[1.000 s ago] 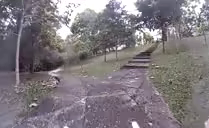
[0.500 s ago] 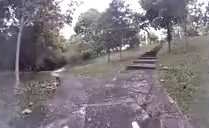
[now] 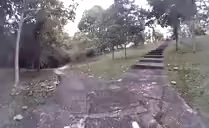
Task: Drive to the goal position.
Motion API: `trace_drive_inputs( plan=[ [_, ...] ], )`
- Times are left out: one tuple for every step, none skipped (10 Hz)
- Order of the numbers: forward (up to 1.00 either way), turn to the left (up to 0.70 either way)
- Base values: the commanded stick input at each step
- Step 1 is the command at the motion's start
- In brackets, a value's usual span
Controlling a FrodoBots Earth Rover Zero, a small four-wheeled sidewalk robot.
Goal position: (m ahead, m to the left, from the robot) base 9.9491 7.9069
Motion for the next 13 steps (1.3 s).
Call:
trace_drive_inputs(
  plan=[
    [0.70, 0.15],
    [0.70, 0.15],
    [0.70, 0.15],
    [0.70, 0.15],
    [0.70, 0.15],
    [0.70, 0.15],
    [0.70, 0.15],
    [0.70, 0.15],
    [0.70, 0.15],
    [0.70, 0.15],
    [0.70, 0.15],
    [0.70, 0.15],
    [0.70, 0.15]
  ],
)
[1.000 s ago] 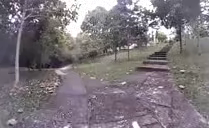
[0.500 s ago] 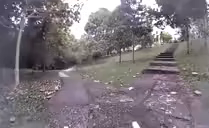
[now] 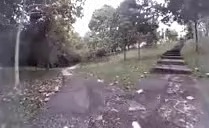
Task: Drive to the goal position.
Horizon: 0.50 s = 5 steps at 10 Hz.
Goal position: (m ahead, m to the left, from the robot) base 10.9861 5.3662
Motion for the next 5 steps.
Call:
trace_drive_inputs(
  plan=[
    [0.70, 0.15],
    [0.70, 0.15],
    [0.70, 0.15],
    [0.70, 0.15],
    [0.70, 0.15]
  ],
)
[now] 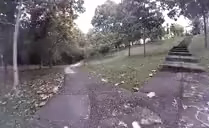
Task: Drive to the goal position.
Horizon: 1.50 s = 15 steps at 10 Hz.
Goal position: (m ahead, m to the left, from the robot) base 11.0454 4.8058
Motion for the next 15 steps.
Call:
trace_drive_inputs(
  plan=[
    [0.70, 0.15],
    [0.70, 0.15],
    [0.70, 0.13],
    [0.70, 0.11],
    [0.70, 0.11],
    [0.70, 0.11],
    [0.70, 0.11],
    [0.70, 0.11],
    [0.70, 0.11],
    [0.70, 0.11],
    [0.70, 0.11],
    [0.70, 0.11],
    [0.70, 0.11],
    [0.70, 0.12],
    [0.70, 0.14]
  ],
)
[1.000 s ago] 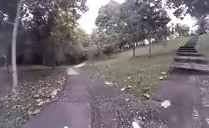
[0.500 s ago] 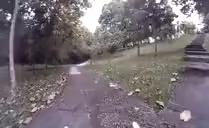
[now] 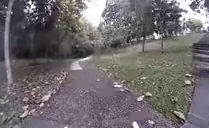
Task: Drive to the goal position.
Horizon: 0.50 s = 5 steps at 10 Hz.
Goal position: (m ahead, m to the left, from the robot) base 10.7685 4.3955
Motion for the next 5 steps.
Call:
trace_drive_inputs(
  plan=[
    [0.70, 0.15],
    [0.70, 0.06],
    [0.70, 0.01],
    [0.70, 0.01],
    [0.70, 0.01]
  ],
)
